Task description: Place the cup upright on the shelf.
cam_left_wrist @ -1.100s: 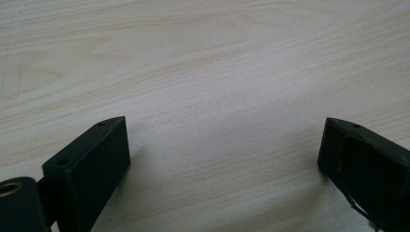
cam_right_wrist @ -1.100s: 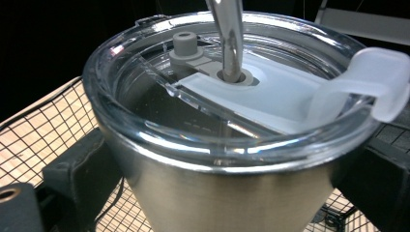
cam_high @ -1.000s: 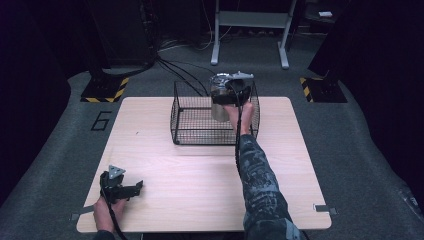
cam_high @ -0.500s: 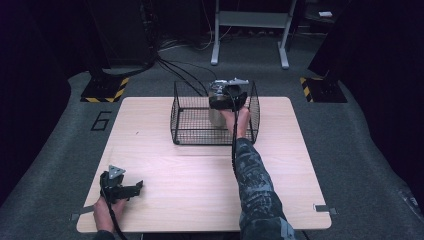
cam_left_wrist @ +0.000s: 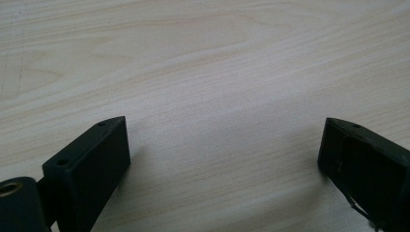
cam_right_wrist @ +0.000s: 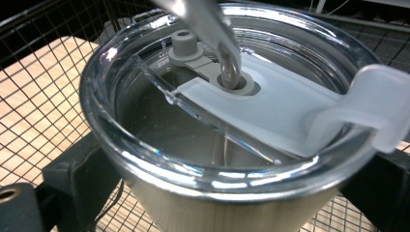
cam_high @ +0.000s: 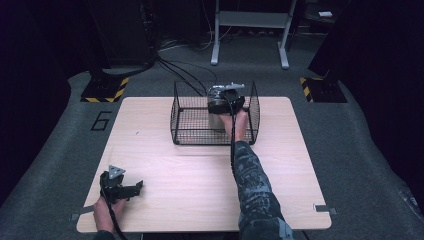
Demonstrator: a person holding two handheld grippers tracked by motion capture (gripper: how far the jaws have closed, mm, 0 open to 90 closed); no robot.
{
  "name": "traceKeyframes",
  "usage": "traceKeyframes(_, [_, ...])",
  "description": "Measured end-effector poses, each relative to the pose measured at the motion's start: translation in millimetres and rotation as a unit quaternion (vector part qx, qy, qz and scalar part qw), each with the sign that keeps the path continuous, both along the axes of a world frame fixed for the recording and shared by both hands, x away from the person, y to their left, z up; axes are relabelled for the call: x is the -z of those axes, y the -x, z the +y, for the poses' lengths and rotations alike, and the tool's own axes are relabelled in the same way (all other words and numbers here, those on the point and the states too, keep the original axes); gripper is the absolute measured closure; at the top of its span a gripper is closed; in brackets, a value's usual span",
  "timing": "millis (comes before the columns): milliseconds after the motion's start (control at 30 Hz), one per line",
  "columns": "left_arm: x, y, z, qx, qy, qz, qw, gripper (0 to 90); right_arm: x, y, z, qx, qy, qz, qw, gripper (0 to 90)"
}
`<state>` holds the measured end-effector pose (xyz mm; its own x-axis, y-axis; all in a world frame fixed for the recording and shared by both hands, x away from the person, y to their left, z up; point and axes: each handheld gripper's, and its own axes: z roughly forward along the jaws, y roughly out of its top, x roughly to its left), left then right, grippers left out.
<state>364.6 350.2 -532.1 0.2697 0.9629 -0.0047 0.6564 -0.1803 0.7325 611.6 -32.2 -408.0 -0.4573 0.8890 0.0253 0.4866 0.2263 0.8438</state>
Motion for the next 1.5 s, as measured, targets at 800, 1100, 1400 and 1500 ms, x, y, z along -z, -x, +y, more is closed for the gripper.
traceKeyframes(800, [0.1,0.0,-0.1,-0.001,-0.002,-0.002,1.0,4.5,11.5,7.9,-4.8,-0.018,0.017,0.007,0.9997,3.2])
traceKeyframes(1100, [0.2,0.0,-0.1,-0.001,-0.001,-0.002,1.0,4.5,6.8,6.9,-6.7,-0.015,0.014,0.024,0.9995,0.0])
traceKeyframes(1400, [0.1,-0.2,0.0,0.0,-0.002,-0.003,1.0,4.5,-4.2,12.4,-14.4,-0.034,0.01,0.043,0.9984,0.0])
traceKeyframes(1500, [0.2,-0.1,-0.1,-0.001,-0.002,-0.002,1.0,4.5,-13.5,20.1,-18.8,-0.032,0.01,0.043,0.9985,0.0])
